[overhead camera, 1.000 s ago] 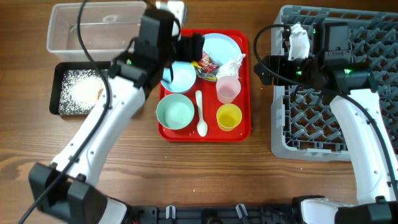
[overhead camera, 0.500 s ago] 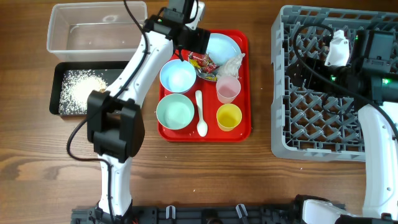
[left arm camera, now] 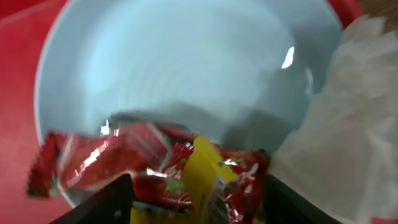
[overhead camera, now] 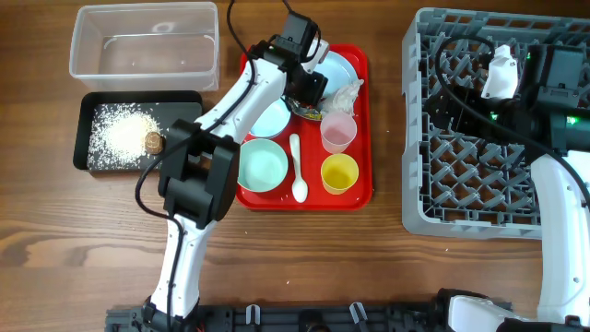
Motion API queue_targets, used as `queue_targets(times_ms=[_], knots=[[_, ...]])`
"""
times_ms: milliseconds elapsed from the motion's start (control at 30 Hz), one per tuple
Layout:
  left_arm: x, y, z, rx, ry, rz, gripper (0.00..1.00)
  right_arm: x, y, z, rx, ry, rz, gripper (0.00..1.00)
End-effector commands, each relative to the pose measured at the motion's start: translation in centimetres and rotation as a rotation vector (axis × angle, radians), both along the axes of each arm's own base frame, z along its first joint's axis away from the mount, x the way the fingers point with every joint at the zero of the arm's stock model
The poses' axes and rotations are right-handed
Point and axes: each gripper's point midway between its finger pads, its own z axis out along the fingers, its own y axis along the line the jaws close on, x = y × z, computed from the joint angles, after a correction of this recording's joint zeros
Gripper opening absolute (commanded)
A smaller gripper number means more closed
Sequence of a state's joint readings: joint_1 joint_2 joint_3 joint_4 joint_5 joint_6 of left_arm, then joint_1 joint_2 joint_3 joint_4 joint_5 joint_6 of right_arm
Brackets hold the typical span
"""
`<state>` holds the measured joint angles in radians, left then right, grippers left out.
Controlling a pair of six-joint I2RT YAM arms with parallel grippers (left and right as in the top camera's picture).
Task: Sort waste into correct bins and load items into the dishwasher rack
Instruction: 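Grasp the yellow candy wrapper on the plate with the left gripper, then drop the yellow wrapper into the clear plastic bin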
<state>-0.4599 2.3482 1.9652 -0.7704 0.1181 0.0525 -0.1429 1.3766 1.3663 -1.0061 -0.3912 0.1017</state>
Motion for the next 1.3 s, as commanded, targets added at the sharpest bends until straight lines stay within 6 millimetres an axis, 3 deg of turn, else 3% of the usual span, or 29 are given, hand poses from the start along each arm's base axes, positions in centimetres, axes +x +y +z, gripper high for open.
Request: queue_targets(times_ms=[0, 67, 100, 133, 233, 367, 433, 633, 667, 767, 867, 967, 1067, 1133, 1233, 1267], knots=[[0.3, -0.2, -0.6, -0.002, 0.000, -0.021, 0.62, 0.3, -0.2, 1.0, -0.005, -0.026, -0.012, 0.84], [0.5, -0.2, -0.6, -0.005, -0.007, -0.021, 0.52, 0.3, -0.2, 1.0, -0.004, -0.026, -0.012, 0.84], [0.5, -0.3, -0.6, -0.006, -0.007, -0.021, 0.41, 0.3, -0.2, 1.0, -0.005, -0.027, -0.012, 0.84], [0.5, -0.2, -0.6, -0.006, -0.006, -0.018, 0.25, 0.3, -0.2, 1.0, -0.006, -0.027, -0.013, 0.84], [0.5, -0.5, -0.5, -0.009, -0.010, -0.021, 0.04, 0.3, -0.2, 1.0, -0.005, -0.027, -0.012, 0.84], [0.2, -1.1, -0.1, -0.020, -0.012, -0.014, 0.04, 0.3, -0.2, 1.0, -0.005, -0.028, -0.012, 0.84], [0.4, -1.5, 1.3, -0.043, -0.025, 0.013, 0.04, 0.4, -0.2, 1.1, -0.006, -0.031, -0.012, 0.84], [1.5, -0.1, 11.3, -0.172, -0.143, 0.148, 0.04, 0.4, -0.2, 1.0, -0.007, -0.030, -0.013, 0.84], [1.5, 0.8, 13.5, -0.191, -0.176, 0.163, 0.04, 0.4, -0.3, 1.0, -0.010, -0.031, -0.011, 0.84], [2.1, 4.1, 17.7, -0.208, -0.250, 0.222, 0.04, 0.4, -0.3, 1.0, -0.011, -0.032, -0.010, 0.85], [3.7, 10.4, 19.7, -0.123, -0.328, 0.368, 0.04, 0.5, -0.3, 1.1, -0.011, -0.036, -0.011, 0.84], [5.4, 18.1, 19.7, -0.021, -0.373, 0.538, 0.04, 0.4, -0.3, 1.1, -0.011, -0.034, -0.010, 0.85], [6.5, 23.8, 18.7, 0.005, -0.365, 0.642, 0.04, 0.5, -0.3, 1.1, -0.012, -0.038, -0.011, 0.85], [7.1, 26.2, 17.6, -0.001, -0.352, 0.679, 0.04, 0.6, -0.3, 1.2, -0.012, -0.042, -0.011, 0.85], [8.1, 28.2, 15.9, -0.009, -0.339, 0.708, 0.04, 0.6, -0.3, 1.2, -0.012, -0.043, -0.011, 0.85], [8.5, 28.8, 15.4, -0.008, -0.340, 0.718, 0.14, 0.6, -0.3, 1.2, -0.011, -0.041, -0.011, 0.85]])
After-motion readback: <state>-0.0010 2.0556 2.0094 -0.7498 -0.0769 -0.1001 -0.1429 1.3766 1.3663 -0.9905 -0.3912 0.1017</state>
